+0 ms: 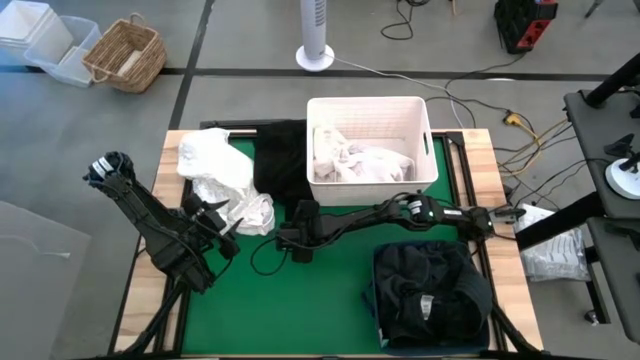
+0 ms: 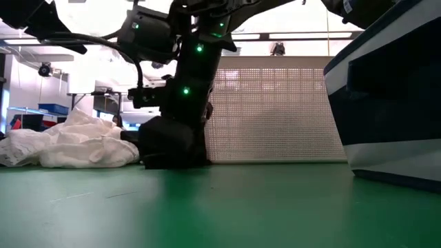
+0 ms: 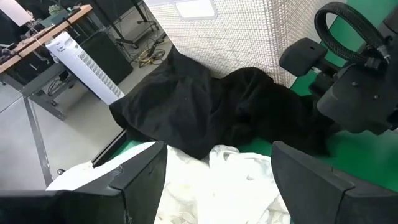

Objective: Sort clothes
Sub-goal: Put the black shirt into the blue laundry bin

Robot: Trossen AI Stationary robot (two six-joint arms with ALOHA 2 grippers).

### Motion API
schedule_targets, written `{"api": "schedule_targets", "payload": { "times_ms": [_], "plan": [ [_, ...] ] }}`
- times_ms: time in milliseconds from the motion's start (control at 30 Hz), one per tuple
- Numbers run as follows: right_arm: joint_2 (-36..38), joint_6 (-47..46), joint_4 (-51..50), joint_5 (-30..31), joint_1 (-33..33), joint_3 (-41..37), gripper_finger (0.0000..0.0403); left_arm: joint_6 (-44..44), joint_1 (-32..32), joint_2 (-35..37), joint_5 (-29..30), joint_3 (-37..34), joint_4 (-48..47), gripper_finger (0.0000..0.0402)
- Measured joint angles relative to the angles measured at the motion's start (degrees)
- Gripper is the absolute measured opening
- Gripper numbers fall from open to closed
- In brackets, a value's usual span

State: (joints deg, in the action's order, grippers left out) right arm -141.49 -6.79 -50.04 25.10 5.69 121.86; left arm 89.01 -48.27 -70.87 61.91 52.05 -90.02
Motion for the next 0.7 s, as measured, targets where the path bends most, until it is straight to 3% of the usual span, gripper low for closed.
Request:
{"api": "schedule_targets", "payload": {
  "times_ms": [67,167,533,700],
  "plan": [
    [0.0,0.4,-0.3,0.1,0.0,0.0,0.0033,0.0,0.0,0.0,0.0,0.0,0.0,0.0262],
    [0.6,0.3,-0.9,0.4,0.4,-0.1,0.0015,-0.3,0.0,0.0,-0.2,0.0,0.0,0.0262],
    [12.4,-0.7,-7.1,0.5,5.0,-0.1,0.0009,-2.2,0.0,-0.6,0.1,0.0,0.7,0.0262],
    [20.0,0.1,-8.6,0.6,7.8,-0.2,0.0009,-11.3,0.0,-1.6,2.0,0.0,7.8,0.0262]
  ]
}}
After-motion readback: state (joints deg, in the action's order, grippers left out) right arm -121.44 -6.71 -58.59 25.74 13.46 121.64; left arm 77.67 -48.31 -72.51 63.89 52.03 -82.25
